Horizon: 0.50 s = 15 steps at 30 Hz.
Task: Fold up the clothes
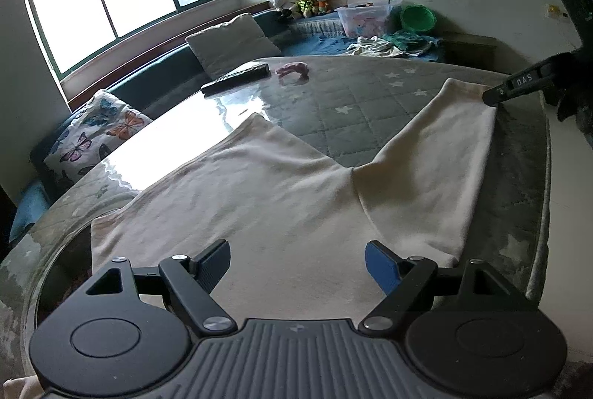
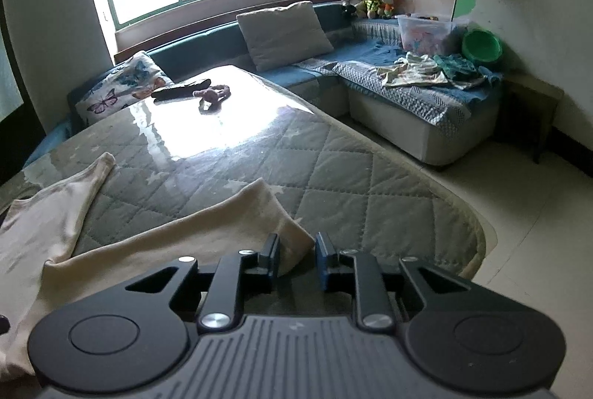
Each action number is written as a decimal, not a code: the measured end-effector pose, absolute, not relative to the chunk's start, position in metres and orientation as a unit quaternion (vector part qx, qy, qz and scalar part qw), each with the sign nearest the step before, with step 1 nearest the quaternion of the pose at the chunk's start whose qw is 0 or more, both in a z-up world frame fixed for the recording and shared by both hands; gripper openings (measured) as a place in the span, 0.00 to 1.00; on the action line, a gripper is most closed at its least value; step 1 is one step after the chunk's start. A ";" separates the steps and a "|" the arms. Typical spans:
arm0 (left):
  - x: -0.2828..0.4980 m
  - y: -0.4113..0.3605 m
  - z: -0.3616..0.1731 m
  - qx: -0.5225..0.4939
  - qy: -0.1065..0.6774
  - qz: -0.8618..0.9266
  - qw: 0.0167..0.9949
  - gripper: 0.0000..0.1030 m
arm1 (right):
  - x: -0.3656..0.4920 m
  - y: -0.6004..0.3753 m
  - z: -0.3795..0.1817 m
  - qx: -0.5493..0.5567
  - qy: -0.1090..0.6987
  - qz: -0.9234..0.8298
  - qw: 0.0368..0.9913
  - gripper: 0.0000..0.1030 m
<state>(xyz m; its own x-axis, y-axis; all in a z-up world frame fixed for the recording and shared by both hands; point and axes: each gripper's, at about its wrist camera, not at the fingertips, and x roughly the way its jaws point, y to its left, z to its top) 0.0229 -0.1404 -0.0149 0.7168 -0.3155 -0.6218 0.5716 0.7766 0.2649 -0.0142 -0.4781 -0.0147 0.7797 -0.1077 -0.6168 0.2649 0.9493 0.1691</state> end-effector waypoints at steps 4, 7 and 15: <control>0.026 -0.142 -0.016 0.227 0.286 -0.243 0.899 0.81 | -0.013 -0.478 -0.009 0.120 0.310 -0.097 0.938 0.05; 0.028 -0.144 -0.019 0.228 0.287 -0.246 0.897 0.81 | -0.015 -0.479 0.001 0.116 0.298 -0.091 0.943 0.04; 0.030 -0.149 -0.028 0.234 0.284 -0.250 0.895 0.82 | -0.011 -0.475 0.013 0.104 0.297 -0.085 0.945 0.04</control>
<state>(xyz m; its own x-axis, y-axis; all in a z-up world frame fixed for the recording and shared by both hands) 0.0295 -0.1485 -0.0280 0.7134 -0.3151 -0.6259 0.5814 0.7648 0.2776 -0.0112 -0.4746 0.0133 0.8094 -0.0998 -0.5788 0.2230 0.9639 0.1457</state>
